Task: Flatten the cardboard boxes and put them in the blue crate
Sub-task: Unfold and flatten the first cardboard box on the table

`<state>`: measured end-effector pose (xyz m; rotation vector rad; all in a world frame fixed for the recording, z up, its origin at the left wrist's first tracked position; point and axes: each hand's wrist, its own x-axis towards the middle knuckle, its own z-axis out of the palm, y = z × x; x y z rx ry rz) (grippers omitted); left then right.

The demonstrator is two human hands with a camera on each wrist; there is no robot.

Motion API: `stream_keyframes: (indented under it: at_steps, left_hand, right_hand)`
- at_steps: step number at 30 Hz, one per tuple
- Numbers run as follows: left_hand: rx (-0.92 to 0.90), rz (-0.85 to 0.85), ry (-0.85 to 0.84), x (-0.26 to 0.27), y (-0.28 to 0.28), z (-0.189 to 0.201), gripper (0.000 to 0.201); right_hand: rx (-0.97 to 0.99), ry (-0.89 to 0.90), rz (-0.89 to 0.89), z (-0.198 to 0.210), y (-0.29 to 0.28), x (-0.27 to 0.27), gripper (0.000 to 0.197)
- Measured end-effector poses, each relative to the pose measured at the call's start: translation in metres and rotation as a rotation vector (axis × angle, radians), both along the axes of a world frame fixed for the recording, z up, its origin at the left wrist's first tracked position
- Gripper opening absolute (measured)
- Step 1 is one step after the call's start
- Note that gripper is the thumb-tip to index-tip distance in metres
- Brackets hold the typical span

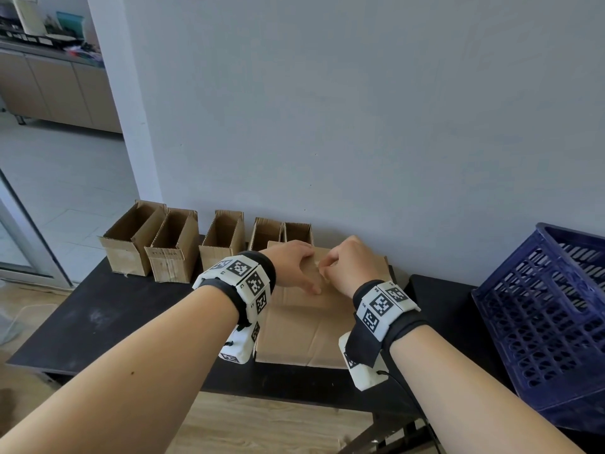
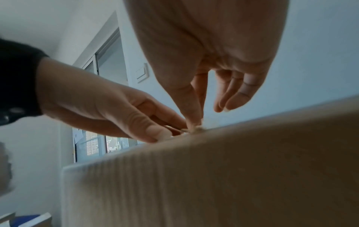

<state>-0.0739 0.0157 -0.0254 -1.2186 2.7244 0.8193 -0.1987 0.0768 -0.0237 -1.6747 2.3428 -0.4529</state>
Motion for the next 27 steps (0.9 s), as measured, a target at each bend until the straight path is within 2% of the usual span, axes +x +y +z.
stream_keyframes:
  at_steps: [9, 13, 15, 17, 20, 24, 27]
  left_hand:
    - [0.022, 0.019, 0.007, -0.001, 0.002, 0.003, 0.073]
    - [0.023, 0.03, 0.005, -0.002, 0.003, 0.003, 0.072]
    - [0.033, 0.03, 0.004, -0.003, 0.003, 0.004, 0.069]
    - [0.031, 0.03, -0.005, -0.004, 0.003, 0.004, 0.067]
    - [0.039, 0.057, -0.016, -0.003, 0.004, 0.005, 0.073]
    - [0.044, 0.085, -0.019, -0.004, 0.005, 0.006, 0.08]
    - [0.042, 0.086, -0.062, -0.008, 0.005, 0.011, 0.1]
  right_hand:
    - [0.024, 0.032, 0.057, 0.015, 0.014, 0.001, 0.021]
    - [-0.025, -0.101, 0.047, 0.012, 0.013, -0.003, 0.041]
    - [0.042, -0.106, 0.084, 0.013, 0.011, -0.004, 0.042]
    - [0.115, -0.026, 0.119, 0.012, 0.009, -0.001, 0.036]
    - [0.057, -0.012, 0.089, 0.007, 0.007, 0.0, 0.016]
    - [0.024, -0.005, 0.088, 0.006, 0.008, -0.008, 0.007]
    - [0.022, -0.025, 0.055, 0.004, 0.007, -0.013, 0.01]
